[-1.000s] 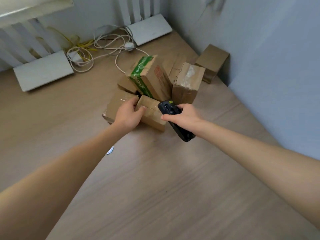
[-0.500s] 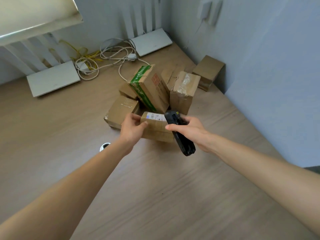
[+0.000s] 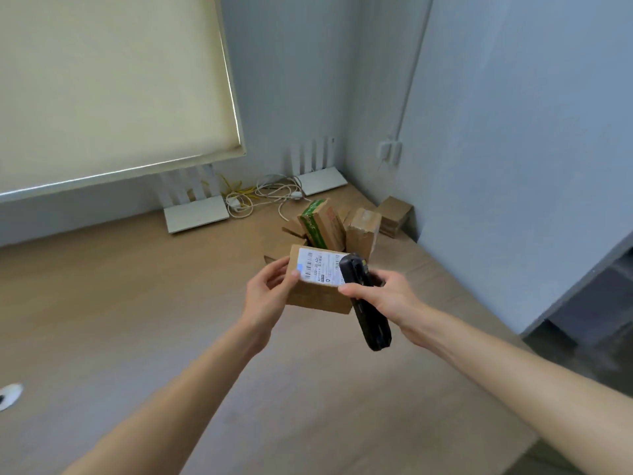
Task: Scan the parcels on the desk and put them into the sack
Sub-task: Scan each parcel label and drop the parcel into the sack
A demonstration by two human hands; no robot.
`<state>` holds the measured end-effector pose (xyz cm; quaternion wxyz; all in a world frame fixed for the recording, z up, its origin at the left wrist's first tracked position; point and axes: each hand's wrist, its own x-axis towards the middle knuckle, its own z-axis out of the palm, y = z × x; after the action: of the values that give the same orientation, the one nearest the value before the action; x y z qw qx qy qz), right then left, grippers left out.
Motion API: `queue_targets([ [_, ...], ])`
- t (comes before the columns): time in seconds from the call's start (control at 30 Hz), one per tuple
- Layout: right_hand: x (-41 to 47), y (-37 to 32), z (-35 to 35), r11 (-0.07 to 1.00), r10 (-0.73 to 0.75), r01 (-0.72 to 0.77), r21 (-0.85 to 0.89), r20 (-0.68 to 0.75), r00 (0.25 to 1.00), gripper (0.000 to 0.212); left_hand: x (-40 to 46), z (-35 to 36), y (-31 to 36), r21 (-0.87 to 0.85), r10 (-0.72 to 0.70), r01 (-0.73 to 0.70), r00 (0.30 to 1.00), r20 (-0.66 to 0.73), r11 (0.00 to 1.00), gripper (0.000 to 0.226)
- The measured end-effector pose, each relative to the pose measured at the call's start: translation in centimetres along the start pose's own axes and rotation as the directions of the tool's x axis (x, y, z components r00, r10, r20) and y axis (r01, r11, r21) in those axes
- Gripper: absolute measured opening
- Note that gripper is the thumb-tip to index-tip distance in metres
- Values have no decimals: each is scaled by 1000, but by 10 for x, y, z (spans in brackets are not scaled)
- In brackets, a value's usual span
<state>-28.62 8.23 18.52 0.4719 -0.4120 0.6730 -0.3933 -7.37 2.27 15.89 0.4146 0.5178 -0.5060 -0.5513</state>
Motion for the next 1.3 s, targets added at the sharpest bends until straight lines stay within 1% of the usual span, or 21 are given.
queue_targets([
  [0.07, -42, -20, 5, 999, -43, 43, -3, -11, 999, 33, -37, -20, 26, -15, 55, -54, 997, 53, 998, 33],
  [0.13, -81, -41, 9, 997, -72, 72, -18, 1, 997, 30, -69, -38, 53, -10, 62, -61, 992, 107, 998, 32],
  [0.2, -113, -62, 11, 994, -92, 94, -59, 28, 995, 31, -97, -56, 81, 14, 78, -81, 987, 139, 997, 32],
  [0.27, -137, -82, 10, 985, -106, 114, -133, 63, 992, 33, -116, -71, 102, 54, 96, -104, 986, 138, 993, 33],
  [0.33, -159, -107, 7, 952, -146, 163, -260, 84, 986, 36, -138, -86, 127, 98, 111, -123, 986, 126, 987, 32],
  [0.4, -176, -133, 4, 875, -194, 220, -431, 103, 976, 43, -155, -100, 146, 150, 130, -147, 985, 117, 978, 31],
  [0.5, -197, -166, 3, 686, -256, 261, -679, 111, 960, 56, -177, -117, 169, 203, 146, -155, 988, 56, 967, 36],
  [0.57, -207, -181, 3, 575, -273, 270, -772, 130, 953, 66, -189, -125, 176, 229, 142, -140, 990, 11, 963, 37],
  [0.63, -216, -191, 4, 467, -287, 279, -839, 155, 945, 66, -198, -131, 182, 255, 127, -120, 992, -9, 959, 37],
  [0.7, -222, -198, 6, 393, -302, 277, -877, 162, 940, 66, -205, -137, 187, 279, 122, -108, 992, -36, 954, 44],
  [0.83, -232, -209, 9, 326, -298, 271, -906, 174, 939, 69, -215, -143, 199, 312, 156, -119, 983, -95, 942, 40],
  [0.93, -237, -216, 10, 311, -312, 278, -909, 178, 933, 74, -222, -145, 208, 316, 169, -127, 980, -110, 940, 42],
  [1.03, -239, -221, 13, 293, -325, 286, -912, 186, 927, 78, -228, -146, 214, 320, 175, -129, 978, -118, 939, 36],
  [1.17, -240, -225, 14, 272, -341, 289, -918, 188, 921, 77, -235, -148, 217, 320, 188, -128, 969, -162, 939, 31],
  [1.3, -241, -227, 14, 271, -348, 301, -914, 199, 916, 74, -243, -148, 220, 329, 192, -125, 965, -178, 936, 25],
])
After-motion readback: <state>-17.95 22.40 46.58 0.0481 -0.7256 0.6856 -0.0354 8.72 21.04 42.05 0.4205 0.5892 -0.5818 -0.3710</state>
